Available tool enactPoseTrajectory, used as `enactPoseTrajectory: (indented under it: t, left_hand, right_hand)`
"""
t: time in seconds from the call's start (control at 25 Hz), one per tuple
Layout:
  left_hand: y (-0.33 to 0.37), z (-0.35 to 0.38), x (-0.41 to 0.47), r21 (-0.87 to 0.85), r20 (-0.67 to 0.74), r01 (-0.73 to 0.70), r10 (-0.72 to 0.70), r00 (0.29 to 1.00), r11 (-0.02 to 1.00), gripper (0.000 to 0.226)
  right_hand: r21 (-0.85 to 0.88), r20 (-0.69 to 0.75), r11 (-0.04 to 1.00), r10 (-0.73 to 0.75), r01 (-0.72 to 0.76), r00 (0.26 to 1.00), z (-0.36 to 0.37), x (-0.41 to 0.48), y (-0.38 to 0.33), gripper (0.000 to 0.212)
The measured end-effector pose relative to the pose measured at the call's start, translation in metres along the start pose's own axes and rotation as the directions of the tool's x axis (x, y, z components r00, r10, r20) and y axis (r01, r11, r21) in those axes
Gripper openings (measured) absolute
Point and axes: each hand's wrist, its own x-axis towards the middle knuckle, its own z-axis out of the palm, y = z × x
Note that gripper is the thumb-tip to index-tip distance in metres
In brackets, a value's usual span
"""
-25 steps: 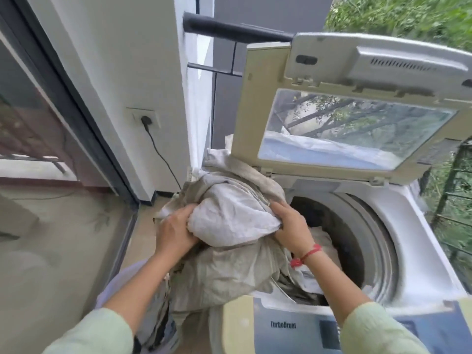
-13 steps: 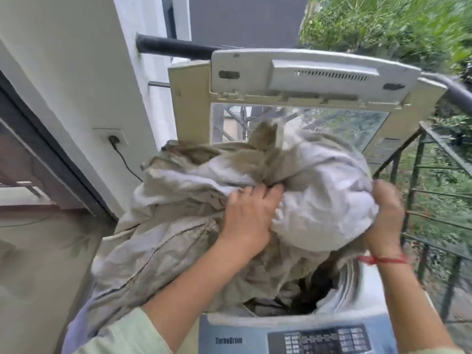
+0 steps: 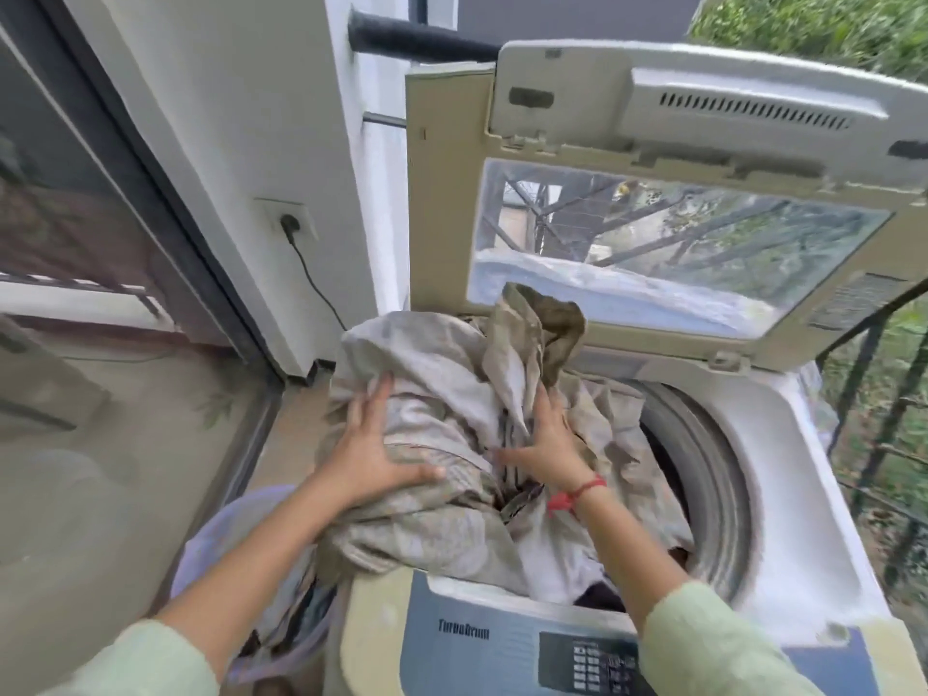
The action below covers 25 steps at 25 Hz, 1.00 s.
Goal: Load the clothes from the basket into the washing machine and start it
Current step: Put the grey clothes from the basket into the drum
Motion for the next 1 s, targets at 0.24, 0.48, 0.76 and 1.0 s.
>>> enactPoseTrajectory:
  t: [0.24,0.48,0.76,1.0]
  left_hand:
    - [0.0,0.028,0.0,0.261,-0.329,-0.053,0.141,0.934,0.964,0.054]
    - [0.042,-0.014,-0.008,0.46,-0.294,-0.353,0.515,0.805,0.815,0.032]
    - [0.108,-0.022,0.006,0.396,-0.391,-0.48,0.617,0.683,0.783,0.046]
    - [0.099,0.052,0.029,0.656,0.07,-0.343,0.398,0.915,0.672,0.06]
  right_hand:
    - [0.082,-0.304,0.996,0.047,-0.024,0.952,0.013,0.013,0.031,0.036]
    - [0.19,-0.471,0.969,-0.051,0.158,0.881,-0.131,-0.045,0.024,0.038]
    - [-0.15,-0.963,0.988,-0.14,-0.026,0.23,-0.203,-0.113,0.053,0.013]
    - [-0.714,0.098,0.676,0.353,-0.181,0.931,-0.121,-0.083,0.091,0.043]
